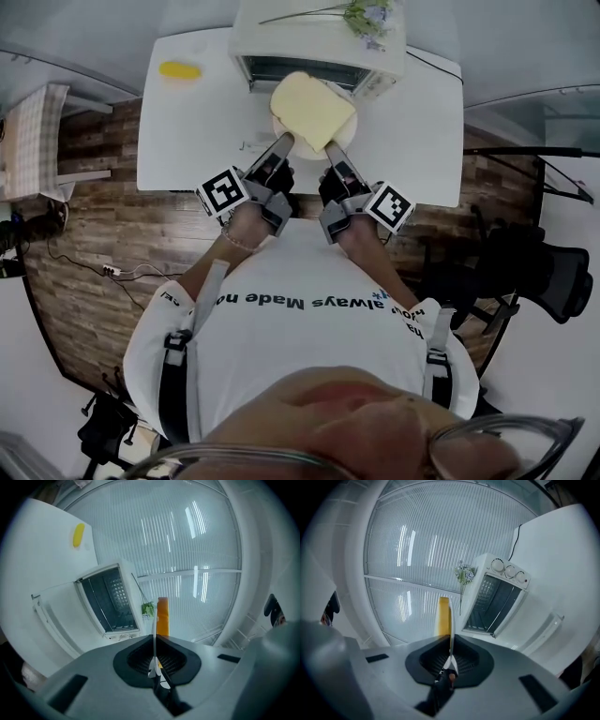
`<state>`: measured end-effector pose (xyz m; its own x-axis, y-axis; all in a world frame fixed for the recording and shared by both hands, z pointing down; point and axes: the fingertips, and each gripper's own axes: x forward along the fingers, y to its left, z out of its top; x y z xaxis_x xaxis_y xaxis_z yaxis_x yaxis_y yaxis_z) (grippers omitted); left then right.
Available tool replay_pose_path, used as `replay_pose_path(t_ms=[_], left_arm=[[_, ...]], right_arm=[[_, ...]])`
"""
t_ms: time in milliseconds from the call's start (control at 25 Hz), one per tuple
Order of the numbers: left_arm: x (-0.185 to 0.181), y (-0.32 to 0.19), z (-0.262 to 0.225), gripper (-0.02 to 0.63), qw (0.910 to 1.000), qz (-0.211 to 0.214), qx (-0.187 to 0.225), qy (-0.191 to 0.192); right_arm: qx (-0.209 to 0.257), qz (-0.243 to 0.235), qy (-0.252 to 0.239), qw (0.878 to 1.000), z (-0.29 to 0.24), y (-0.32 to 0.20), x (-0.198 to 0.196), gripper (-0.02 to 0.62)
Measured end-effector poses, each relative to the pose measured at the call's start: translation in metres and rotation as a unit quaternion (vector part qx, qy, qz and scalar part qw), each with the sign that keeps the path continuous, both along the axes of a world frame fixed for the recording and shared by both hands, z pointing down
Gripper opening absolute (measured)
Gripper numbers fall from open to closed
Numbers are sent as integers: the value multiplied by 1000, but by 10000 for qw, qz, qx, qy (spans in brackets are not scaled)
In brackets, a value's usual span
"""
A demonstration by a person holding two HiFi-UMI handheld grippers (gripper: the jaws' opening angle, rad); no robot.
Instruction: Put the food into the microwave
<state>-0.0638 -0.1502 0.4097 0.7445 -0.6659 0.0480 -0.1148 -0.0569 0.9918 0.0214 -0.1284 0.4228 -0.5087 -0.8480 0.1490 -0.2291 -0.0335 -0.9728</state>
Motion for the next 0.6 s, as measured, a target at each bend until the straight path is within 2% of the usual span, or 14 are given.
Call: replay_pose_path(t_ms=[360, 600], left_arm=[[-4, -3, -6, 18, 9989, 160, 229, -390], [-3, -4, -7, 18, 9989, 185, 217, -375]], right_arm=[[171, 39, 16, 9998, -12, -2, 1, 25], [151, 60, 39, 9999, -13, -3, 2, 25]])
